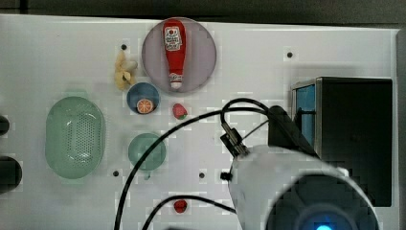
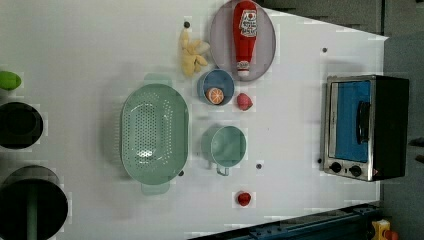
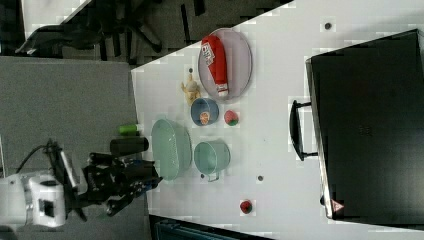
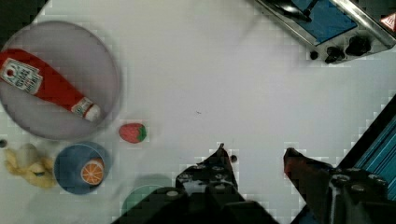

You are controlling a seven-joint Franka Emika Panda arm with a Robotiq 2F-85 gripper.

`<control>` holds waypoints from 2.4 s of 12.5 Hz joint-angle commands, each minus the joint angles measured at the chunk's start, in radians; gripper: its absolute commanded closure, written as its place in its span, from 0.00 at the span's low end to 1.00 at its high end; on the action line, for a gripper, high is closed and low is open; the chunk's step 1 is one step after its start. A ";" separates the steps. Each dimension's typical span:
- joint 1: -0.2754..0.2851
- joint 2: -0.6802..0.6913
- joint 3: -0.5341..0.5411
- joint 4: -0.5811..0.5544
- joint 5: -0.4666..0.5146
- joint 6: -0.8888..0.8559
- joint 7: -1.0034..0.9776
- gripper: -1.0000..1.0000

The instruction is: Flap open oven.

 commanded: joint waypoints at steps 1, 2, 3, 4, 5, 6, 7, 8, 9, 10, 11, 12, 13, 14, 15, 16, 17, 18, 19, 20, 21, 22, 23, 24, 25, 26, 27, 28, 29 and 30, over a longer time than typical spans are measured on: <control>-0.002 0.016 -0.008 -0.016 -0.004 0.007 -0.031 0.82; -0.002 0.018 -0.018 -0.020 -0.007 0.017 -0.051 0.82; -0.004 0.020 -0.032 -0.027 -0.009 0.028 -0.096 0.82; -0.006 0.023 -0.049 -0.036 -0.010 0.039 -0.173 0.82; -0.010 0.024 -0.066 -0.048 -0.015 0.060 -0.272 0.82; -0.015 0.028 -0.087 -0.062 -0.017 0.084 -0.383 0.82; -0.019 0.036 -0.112 -0.074 -0.017 0.113 -0.495 0.82; -0.026 0.047 -0.137 -0.084 -0.018 0.147 -0.605 0.82; -0.031 0.061 -0.165 -0.092 -0.018 0.183 -0.717 0.82; -0.036 0.081 -0.193 -0.096 -0.019 0.214 -0.823 0.82; -0.040 0.106 -0.221 -0.097 -0.019 0.244 -0.923 0.82; -0.041 0.134 -0.249 -0.098 -0.019 0.277 -1.009 0.82; -0.042 0.166 -0.275 -0.098 -0.019 0.312 -1.081 0.82; -0.043 0.200 -0.298 -0.098 -0.019 0.353 -1.133 0.82; -0.044 0.235 -0.318 -0.099 -0.019 0.394 -1.173 0.82; -0.045 0.270 -0.334 -0.100 -0.019 0.433 -1.196 0.82; -0.046 0.303 -0.348 -0.104 -0.019 0.467 -1.210 0.82; -0.046 0.336 -0.358 -0.108 -0.019 0.496 -1.214 0.82; -0.046 0.368 -0.365 -0.112 -0.019 0.526 -1.214 0.82; -0.047 0.394 -0.368 -0.121 -0.019 0.560 -1.214 0.82; -0.047 0.418 -0.369 -0.134 -0.019 0.594 -1.214 0.82; -0.048 0.438 -0.369 -0.149 -0.019 0.630 -1.214 0.82; -0.048 0.453 -0.369 -0.165 -0.019 0.665 -1.214 0.82; -0.048 0.464 -0.369 -0.177 -0.019 0.704 -1.214 0.82; -0.048 0.474 -0.369 -0.189 -0.019 0.742 -1.214 0.82; -0.049 0.482 -0.369 -0.203 -0.019 0.767 -1.214 0.82; -0.048 0.488 -0.368 -0.216 -0.018 0.768 -1.214 0.82; -0.048 0.498 -0.368 -0.223 -0.018 0.770 -1.214 0.82; -0.047 0.507 -0.364 -0.224 -0.018 0.773 -1.214 0.82; -0.044 0.512 -0.361 -0.223 -0.019 0.780 -1.214 0.82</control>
